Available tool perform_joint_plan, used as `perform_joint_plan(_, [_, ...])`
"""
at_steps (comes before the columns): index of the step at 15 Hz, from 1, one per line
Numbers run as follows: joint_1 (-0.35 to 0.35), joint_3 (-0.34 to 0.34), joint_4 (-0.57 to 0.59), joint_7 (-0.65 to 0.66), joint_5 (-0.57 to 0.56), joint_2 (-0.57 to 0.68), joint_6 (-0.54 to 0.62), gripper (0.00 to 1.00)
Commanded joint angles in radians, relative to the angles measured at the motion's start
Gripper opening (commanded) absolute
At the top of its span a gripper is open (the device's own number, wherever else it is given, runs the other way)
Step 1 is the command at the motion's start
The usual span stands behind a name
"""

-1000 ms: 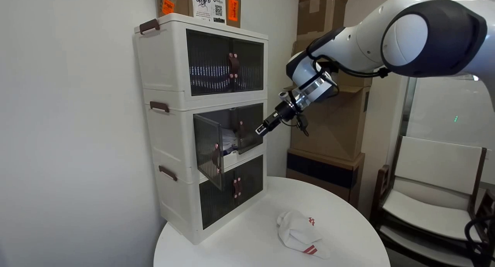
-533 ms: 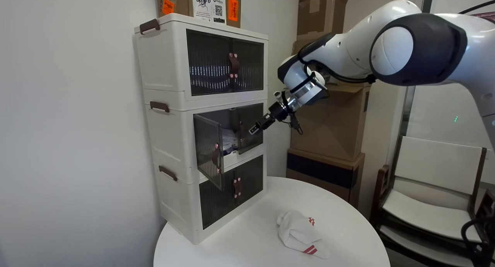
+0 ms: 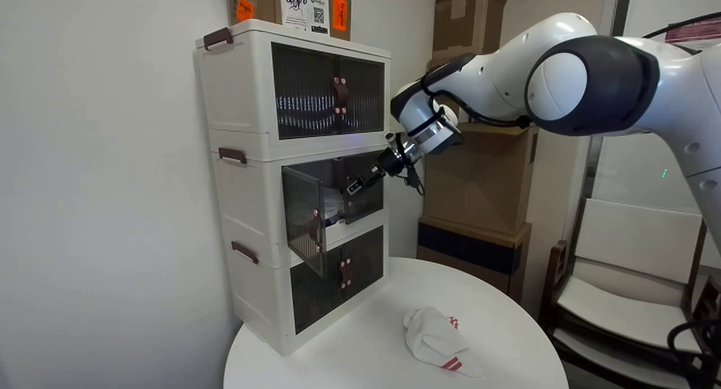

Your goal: Open the middle cabinet

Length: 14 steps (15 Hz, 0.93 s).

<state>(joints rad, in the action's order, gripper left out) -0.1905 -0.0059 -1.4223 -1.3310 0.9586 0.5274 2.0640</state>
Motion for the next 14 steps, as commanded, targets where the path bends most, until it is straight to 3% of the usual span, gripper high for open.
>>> perform_joint_plan(1, [-0.001,0.021,0.062,0.001,-0.009,0.039,0.009,1.0])
perform_joint_plan(4, [0.0,0.032,0.063,-0.001,-0.009,0.039,0.006,0.86])
perform_joint_plan(5, [0.0,0.034,0.058,-0.004,-0.008,0.036,0.007,0.72])
perform_joint_plan(14, [-0.015,0.038,-0.03,-0.015,0.0,-0.02,-0.011,0.05])
